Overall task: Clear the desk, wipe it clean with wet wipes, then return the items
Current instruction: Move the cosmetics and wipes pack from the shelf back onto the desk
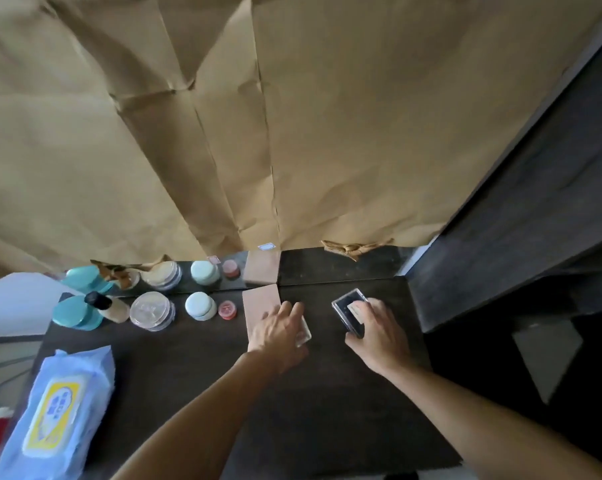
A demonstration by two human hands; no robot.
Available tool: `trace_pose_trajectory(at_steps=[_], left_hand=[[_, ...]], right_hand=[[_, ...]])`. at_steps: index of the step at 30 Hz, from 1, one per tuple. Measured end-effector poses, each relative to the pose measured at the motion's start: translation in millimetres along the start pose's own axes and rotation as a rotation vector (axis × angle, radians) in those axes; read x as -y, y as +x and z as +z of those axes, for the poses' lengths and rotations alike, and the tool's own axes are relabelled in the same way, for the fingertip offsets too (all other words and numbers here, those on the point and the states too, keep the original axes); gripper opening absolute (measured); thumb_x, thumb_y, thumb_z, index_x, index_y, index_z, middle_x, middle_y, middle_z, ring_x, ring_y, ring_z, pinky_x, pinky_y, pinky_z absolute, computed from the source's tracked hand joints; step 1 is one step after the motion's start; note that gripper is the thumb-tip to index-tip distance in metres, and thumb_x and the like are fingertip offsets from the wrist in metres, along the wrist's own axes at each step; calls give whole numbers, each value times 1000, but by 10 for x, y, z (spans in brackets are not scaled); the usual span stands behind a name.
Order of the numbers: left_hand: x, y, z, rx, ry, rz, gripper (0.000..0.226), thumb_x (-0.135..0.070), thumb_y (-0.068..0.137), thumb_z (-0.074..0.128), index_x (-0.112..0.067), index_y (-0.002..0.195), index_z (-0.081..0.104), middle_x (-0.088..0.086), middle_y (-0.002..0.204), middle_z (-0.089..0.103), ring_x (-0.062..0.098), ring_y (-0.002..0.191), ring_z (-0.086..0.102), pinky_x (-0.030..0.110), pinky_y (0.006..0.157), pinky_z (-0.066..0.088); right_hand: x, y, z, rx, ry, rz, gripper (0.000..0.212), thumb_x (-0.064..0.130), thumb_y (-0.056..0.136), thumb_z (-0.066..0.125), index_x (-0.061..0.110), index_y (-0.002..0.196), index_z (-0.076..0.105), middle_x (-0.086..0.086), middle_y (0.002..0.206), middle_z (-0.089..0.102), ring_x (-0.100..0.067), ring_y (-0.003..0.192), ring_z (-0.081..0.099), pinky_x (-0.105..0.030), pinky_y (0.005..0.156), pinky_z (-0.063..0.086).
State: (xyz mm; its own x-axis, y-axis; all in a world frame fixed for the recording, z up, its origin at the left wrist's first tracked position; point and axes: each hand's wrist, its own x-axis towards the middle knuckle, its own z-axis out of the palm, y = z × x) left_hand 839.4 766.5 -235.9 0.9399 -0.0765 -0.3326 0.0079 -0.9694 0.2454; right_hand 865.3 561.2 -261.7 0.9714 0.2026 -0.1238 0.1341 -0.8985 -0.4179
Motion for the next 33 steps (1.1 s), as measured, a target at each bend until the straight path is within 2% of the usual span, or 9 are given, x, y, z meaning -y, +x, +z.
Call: trace_pose_trajectory(at_steps=[5,10,15,18,23,27,31,33], left_hand=[[-1,501,138,33,86,143,52,-28,76,61,-16,122,41,1,122,50,23,116,45,33,96,34],[75,757,268,52,164,222,59,-24,75,62,-19,131,43,5,126,41,25,117,43,34,98,35],[194,860,372,-5,149,249,59,-27,86,57,-17,140,37,3,130,44,25,119,41,34,100,34],[224,887,416,-35,97,249,59,-30,83,64,-17,136,43,2,129,47,25,119,42,34,101,36],[209,805,439,-71,79,226,64,-33,83,65,-18,139,38,2,134,42,24,124,38,33,104,33],[179,552,405,-136,50,194,45,-25,82,61,-14,125,53,6,131,46,27,121,42,36,100,37],[127,169,434,-240,25,144,30,-19,69,68,-12,98,64,9,104,60,31,92,57,41,76,51],[87,-59,473,-261,1,119,24,-21,69,64,-15,92,64,5,97,59,29,87,56,40,73,52]], right_hand=[[-49,155,167,-16,-16,87,50,29,69,72,21,115,52,-3,125,49,-27,109,50,-38,77,48],[-10,233,315,-64,-148,89,53,38,62,75,23,109,55,-2,113,59,-29,97,53,-40,75,46],[92,340,447,-51,-114,93,57,42,66,74,25,116,53,-4,123,55,-27,105,49,-40,82,49],[124,404,505,-20,-117,91,62,41,70,72,21,125,51,-10,132,49,-30,113,45,-40,85,49],[90,388,520,11,-161,54,64,43,76,68,21,131,45,-13,139,43,-32,116,44,-41,84,49],[52,397,398,117,-146,58,68,47,80,64,27,139,35,-6,147,32,-29,125,35,-41,88,46],[-27,317,241,164,-131,66,70,47,81,63,30,141,32,-7,148,31,-29,129,35,-41,93,44],[-80,198,172,151,-125,56,64,45,83,60,26,140,37,-6,145,35,-27,128,37,-40,92,44]])
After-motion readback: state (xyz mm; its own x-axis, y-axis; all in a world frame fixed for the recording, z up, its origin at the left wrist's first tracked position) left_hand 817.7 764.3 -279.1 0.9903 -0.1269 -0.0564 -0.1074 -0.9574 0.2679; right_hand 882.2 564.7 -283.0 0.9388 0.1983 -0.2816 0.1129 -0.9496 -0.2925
